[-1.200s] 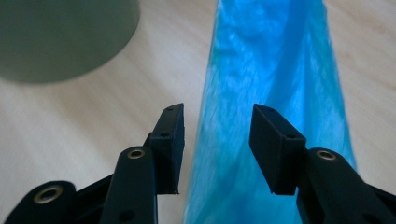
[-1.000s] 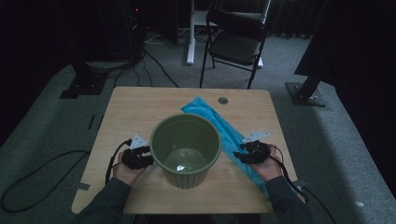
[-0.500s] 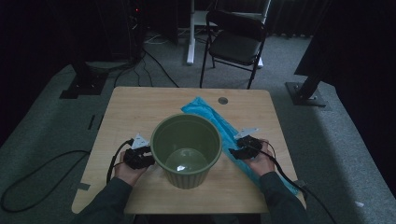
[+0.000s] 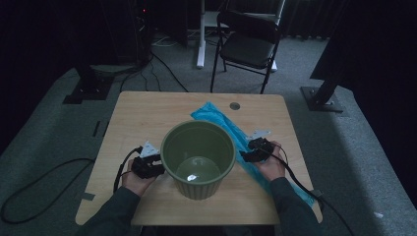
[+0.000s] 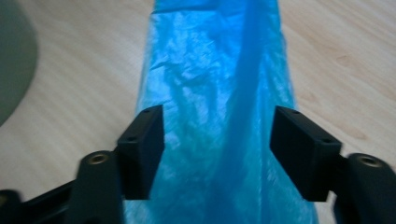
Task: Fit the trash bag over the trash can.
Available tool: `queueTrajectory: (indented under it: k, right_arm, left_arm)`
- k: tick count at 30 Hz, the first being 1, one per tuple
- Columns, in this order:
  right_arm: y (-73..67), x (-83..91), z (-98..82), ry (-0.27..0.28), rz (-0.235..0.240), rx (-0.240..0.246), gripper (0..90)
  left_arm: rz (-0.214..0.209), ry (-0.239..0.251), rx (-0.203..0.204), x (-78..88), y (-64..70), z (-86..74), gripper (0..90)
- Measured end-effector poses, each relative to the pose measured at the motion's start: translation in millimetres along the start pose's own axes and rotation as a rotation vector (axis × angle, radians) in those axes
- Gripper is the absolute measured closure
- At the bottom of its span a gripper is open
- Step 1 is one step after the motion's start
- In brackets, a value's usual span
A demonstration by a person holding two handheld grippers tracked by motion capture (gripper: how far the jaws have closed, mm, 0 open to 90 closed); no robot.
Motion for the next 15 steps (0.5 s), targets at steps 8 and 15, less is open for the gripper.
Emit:
queueTrajectory:
  k: [8,15]
  right_arm:
    - [1.3,-20.3,7.6,-0.030,0.008,-0.017,24.4]
    - [-2.8,-30.6,6.6,-0.064,0.034,-0.024,21.0]
  left_arm:
    - [0.001,0.000,-0.001,-0.4,-0.4,0.1,56.1]
    - [0.004,0.000,-0.003,0.1,-0.1,-0.1,56.0]
Point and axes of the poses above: each handheld gripper's, and its own axes: x roughly backward along the jaws, z roughly out of its top, y roughly to its right, the point moved 4 cm from there along -x, roughly forward along the jaws, and after that the axes turned 15 degrees about -y, right-handed, at the moved point
